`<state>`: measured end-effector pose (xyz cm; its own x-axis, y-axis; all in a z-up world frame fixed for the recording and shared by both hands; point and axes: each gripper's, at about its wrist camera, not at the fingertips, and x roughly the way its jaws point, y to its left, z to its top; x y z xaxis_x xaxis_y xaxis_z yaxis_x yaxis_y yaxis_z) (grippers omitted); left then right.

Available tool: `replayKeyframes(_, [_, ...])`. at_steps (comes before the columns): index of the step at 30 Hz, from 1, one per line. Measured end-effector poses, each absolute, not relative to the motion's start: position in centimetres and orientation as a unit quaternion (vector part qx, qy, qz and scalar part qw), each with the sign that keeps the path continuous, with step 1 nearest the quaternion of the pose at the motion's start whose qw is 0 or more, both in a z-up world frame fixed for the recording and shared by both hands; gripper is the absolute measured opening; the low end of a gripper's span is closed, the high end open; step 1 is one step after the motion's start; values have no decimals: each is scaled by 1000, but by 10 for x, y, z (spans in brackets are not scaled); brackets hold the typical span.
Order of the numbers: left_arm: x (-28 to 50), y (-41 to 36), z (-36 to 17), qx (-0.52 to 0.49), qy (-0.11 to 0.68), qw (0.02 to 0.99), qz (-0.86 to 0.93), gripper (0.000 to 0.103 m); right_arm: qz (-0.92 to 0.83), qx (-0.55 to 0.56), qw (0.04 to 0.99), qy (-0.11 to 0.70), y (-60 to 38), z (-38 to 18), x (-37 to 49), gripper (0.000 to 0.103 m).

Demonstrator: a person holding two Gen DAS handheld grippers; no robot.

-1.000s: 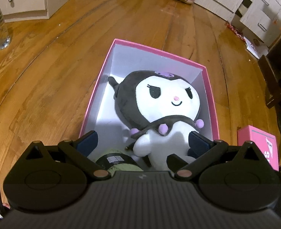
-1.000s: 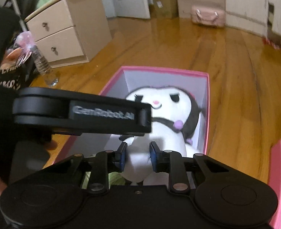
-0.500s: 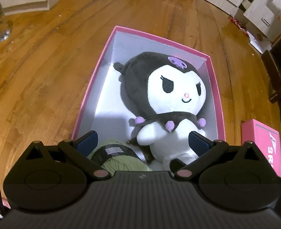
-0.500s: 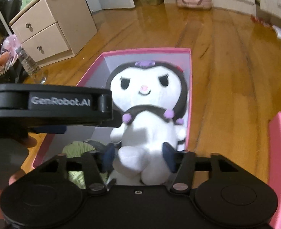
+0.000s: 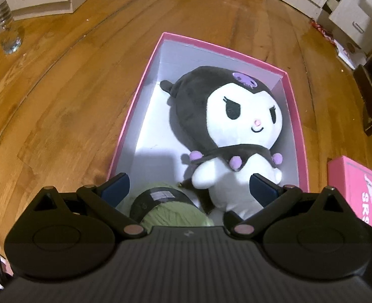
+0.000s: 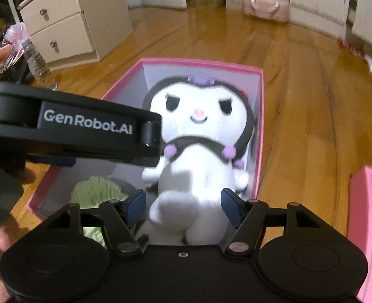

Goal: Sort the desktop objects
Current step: 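Open the right gripper to release the Kuromi plush into the box, then move both tools to the printed pink lid on the floor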

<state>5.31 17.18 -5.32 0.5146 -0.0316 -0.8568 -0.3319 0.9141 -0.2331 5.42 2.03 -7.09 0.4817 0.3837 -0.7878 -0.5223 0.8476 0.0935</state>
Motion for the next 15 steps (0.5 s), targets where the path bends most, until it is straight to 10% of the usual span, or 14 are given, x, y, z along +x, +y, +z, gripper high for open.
replayKeyframes(15, [41, 138, 9, -199, 421, 881, 87, 103, 273, -100, 864, 411, -32, -8, 52, 76])
